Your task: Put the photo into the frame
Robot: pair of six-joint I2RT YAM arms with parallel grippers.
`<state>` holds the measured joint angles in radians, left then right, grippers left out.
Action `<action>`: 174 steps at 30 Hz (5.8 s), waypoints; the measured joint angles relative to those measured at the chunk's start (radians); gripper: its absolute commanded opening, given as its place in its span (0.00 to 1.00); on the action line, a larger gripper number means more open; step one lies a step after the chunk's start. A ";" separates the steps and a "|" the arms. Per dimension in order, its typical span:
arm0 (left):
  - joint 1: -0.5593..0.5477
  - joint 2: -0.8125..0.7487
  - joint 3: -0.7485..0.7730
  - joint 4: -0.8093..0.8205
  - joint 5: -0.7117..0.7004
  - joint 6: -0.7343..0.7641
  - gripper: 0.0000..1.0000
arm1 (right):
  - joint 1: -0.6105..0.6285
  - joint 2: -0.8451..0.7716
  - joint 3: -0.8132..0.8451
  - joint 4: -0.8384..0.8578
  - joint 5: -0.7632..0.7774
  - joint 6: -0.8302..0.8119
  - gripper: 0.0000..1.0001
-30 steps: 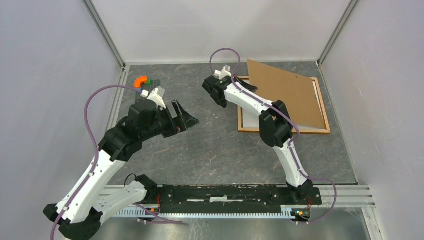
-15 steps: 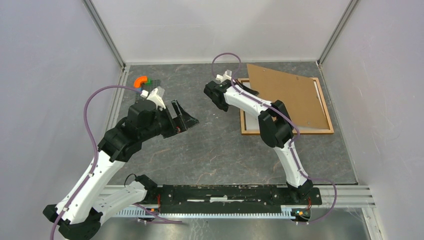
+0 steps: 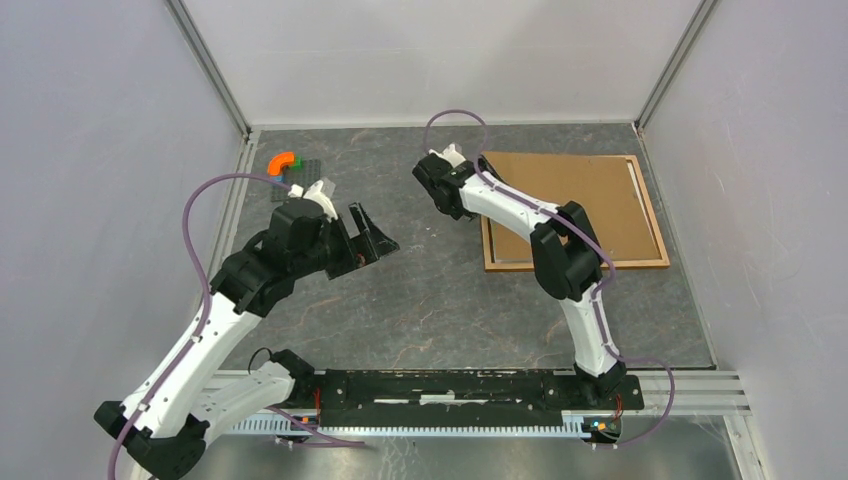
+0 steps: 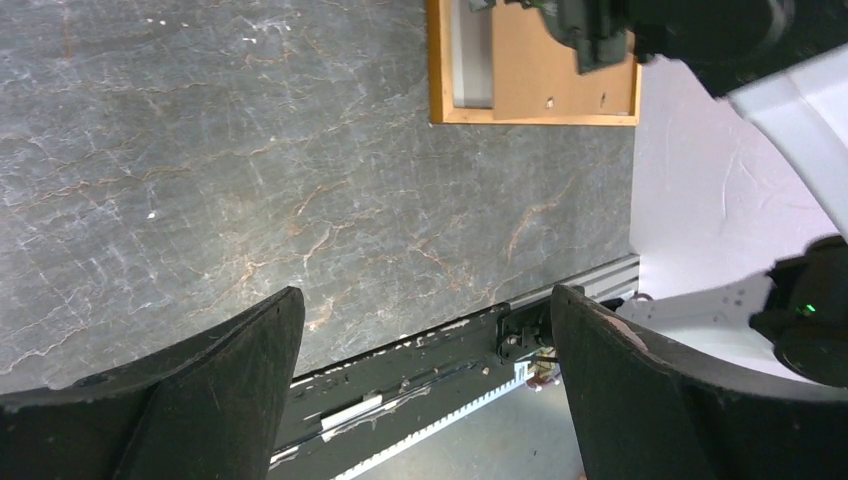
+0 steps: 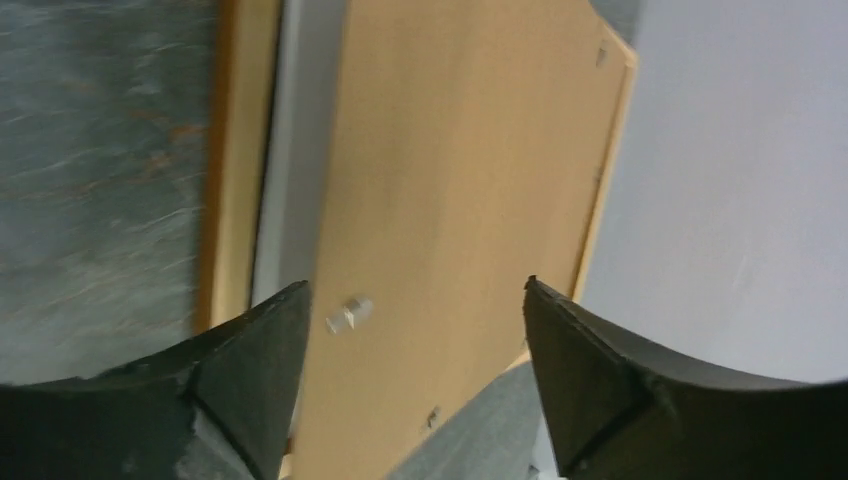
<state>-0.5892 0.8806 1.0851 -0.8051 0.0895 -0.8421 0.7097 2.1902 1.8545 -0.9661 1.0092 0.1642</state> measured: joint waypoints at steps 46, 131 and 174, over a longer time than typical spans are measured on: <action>-0.245 1.248 0.496 0.285 -0.076 0.008 0.58 | -0.796 -0.677 -0.880 0.938 -1.311 -0.029 0.94; -0.220 0.739 0.081 0.313 0.122 0.274 1.00 | -1.064 0.154 -0.096 0.953 -1.125 0.026 0.93; 0.037 0.785 -0.099 0.507 0.100 0.005 0.98 | -0.924 -0.278 -0.849 1.219 -1.483 0.188 0.92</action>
<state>-0.5522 1.6653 0.9859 -0.2977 0.1890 -0.8375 -0.2142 1.9118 1.0054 0.2531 -0.4740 0.3527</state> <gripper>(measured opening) 0.979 0.920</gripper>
